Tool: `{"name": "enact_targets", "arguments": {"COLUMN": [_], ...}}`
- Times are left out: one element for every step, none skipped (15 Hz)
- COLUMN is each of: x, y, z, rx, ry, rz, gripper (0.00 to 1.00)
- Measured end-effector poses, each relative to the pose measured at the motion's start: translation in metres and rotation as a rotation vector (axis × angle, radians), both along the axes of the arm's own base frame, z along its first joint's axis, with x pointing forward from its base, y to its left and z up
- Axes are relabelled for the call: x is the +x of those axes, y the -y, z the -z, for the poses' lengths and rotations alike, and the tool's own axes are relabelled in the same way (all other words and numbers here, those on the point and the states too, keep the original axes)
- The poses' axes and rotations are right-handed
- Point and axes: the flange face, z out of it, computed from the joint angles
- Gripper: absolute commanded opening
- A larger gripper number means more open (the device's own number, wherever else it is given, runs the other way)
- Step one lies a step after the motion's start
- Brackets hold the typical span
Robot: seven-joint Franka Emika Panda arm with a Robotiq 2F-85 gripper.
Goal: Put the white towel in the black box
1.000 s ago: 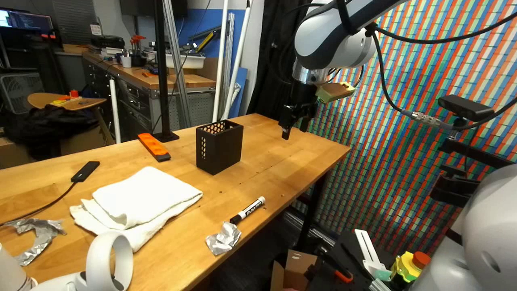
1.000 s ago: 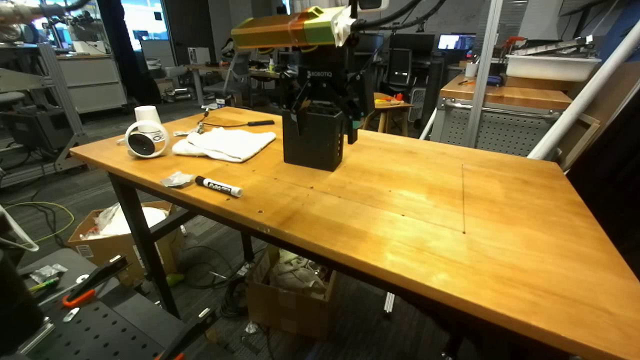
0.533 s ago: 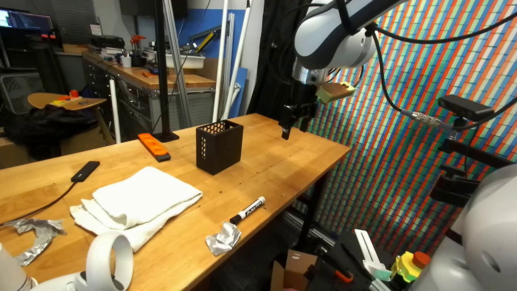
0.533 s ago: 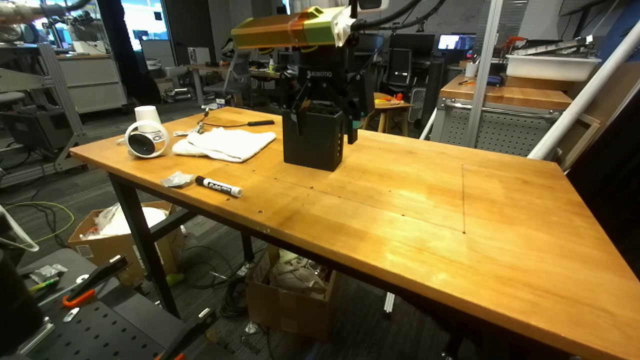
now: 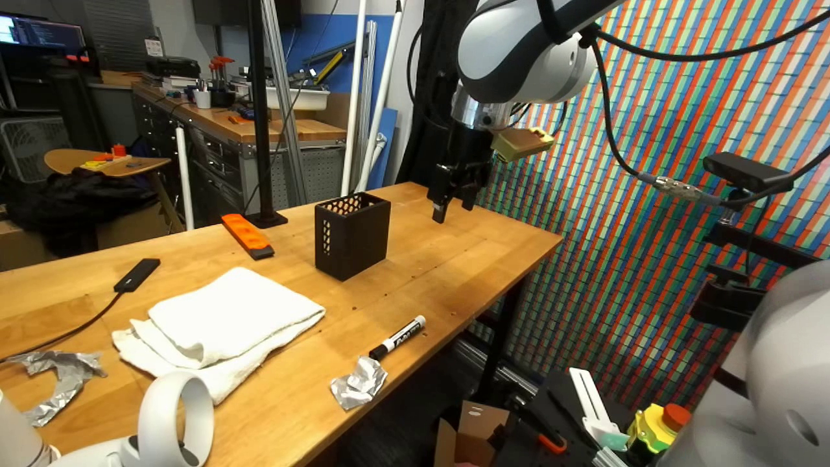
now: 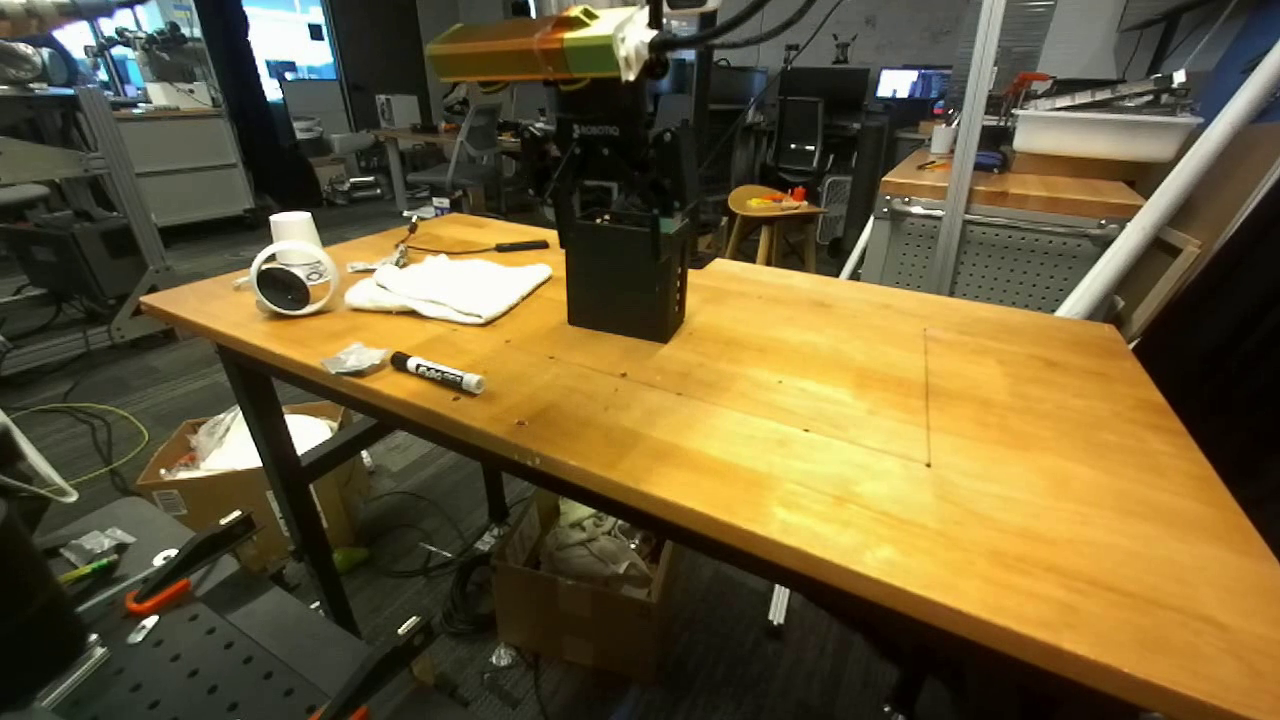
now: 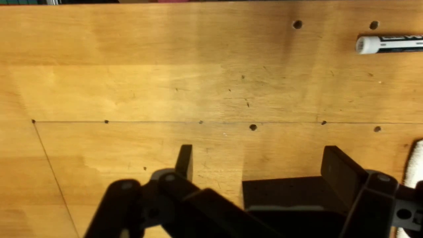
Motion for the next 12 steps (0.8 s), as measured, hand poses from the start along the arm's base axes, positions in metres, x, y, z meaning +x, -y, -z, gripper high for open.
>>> {"name": "enact_targets", "arguments": {"x": [0.002,0.003,0.004,0.004,0.004,0.003,0.003,0.002,0.002,0.003,0.004,0.005], "y": [-0.014,-0.027,-0.040,-0.053,-0.067,-0.078,-0.090,-0.103,-0.115,-0.127,-0.140,-0.154], "z": [-0.005,-0.011,-0.017,-0.023,-0.027,-0.031,-0.034,-0.037,-0.040,-0.042,-0.044,-0.046], "rx": [0.009,0.019,0.028,0.033,0.035,0.035,0.036,0.037,0.038,0.037,0.033,0.028], "ry": [0.014,0.029,0.045,0.058,0.069,0.078,0.086,0.093,0.101,0.112,0.125,0.141], "rz": [-0.019,-0.039,-0.058,-0.081,-0.106,-0.130,-0.153,-0.179,-0.204,-0.231,-0.263,-0.296], "gripper": [1.00,1.00,1.00,1.00,1.00,1.00,1.00,1.00,1.00,1.00,1.00,1.00]}}
